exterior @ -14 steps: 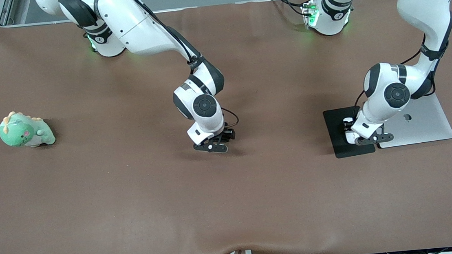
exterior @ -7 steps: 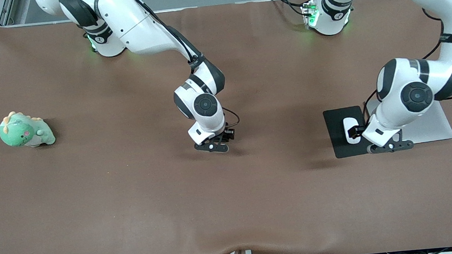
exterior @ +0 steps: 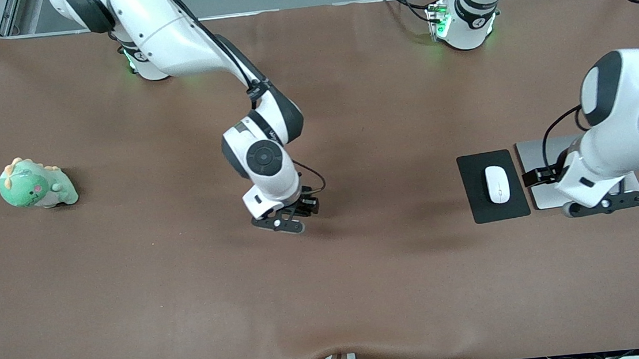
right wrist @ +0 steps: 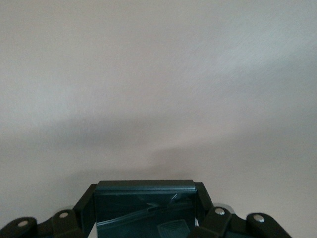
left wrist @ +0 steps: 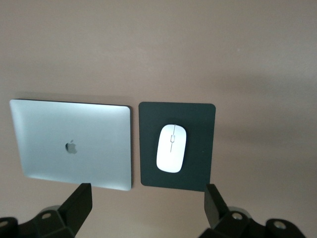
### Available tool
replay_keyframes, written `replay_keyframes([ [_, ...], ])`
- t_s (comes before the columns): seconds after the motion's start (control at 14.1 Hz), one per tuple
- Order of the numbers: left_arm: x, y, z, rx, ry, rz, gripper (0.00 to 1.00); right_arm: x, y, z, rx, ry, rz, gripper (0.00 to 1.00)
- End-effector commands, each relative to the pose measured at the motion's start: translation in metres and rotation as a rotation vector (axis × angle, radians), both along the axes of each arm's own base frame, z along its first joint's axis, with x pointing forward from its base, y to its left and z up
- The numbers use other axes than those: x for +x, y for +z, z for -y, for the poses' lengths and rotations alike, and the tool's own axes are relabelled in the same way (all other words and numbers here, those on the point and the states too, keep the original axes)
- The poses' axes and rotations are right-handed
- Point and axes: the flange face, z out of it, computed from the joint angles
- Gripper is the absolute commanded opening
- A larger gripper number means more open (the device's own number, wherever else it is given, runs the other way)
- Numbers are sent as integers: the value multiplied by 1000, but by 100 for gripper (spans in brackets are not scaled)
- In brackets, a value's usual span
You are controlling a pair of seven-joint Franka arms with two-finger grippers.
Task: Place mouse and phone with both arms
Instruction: 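Carry the phone with the right gripper while the left gripper rises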
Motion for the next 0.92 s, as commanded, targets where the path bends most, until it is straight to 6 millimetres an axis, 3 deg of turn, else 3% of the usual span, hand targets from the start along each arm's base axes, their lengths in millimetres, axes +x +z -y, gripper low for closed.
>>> replay_keyframes([
  [0.0, -4, 55, -3, -14, 18, 53, 100, 22, 49, 58, 4, 82, -31, 0],
  [0.14, -16, 91, 0, -4, 18, 108, 100, 40, 72, 107, 0, 135, -53, 0],
  [0.43, -50, 152, 8, -6, 30, 160, 100, 53, 106, 201, 4, 175, -47, 0],
  [0.57, -63, 173, 14, -5, 27, 184, 100, 52, 108, 254, -6, 181, -66, 0],
  [0.71, -71, 182, 23, -19, 30, 188, 100, 50, 105, 325, -3, 182, -84, 0],
  [0.85, -83, 197, 24, -39, 37, 194, 100, 50, 103, 378, -10, 222, -89, 0],
])
